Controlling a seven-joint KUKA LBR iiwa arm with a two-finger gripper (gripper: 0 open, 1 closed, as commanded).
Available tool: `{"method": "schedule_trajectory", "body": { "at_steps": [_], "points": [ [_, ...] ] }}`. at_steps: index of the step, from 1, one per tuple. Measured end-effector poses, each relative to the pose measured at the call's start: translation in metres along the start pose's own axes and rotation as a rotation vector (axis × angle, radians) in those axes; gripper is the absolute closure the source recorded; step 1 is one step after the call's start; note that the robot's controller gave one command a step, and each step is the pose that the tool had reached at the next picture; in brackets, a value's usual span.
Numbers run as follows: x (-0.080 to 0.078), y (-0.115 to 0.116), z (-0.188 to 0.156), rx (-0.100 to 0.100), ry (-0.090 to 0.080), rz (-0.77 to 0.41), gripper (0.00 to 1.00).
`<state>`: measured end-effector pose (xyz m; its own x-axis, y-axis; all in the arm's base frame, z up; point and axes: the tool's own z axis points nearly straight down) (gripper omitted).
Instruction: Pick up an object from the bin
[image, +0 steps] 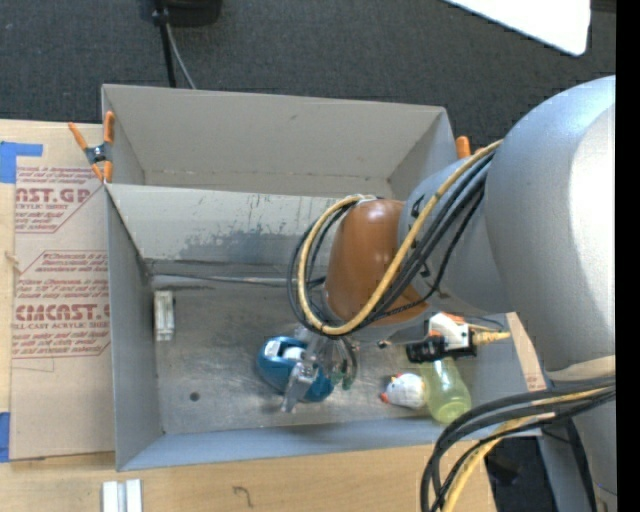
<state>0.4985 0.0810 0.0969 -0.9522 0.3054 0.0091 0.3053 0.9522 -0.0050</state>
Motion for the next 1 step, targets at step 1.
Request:
{"method": "schedule_trajectory", "body": {
  "at_steps": [1],
  "points": [
    [-0.0012, 0.0009, -0.0152, -0.003, -0.005, 0.000, 1.00]
  ]
}}
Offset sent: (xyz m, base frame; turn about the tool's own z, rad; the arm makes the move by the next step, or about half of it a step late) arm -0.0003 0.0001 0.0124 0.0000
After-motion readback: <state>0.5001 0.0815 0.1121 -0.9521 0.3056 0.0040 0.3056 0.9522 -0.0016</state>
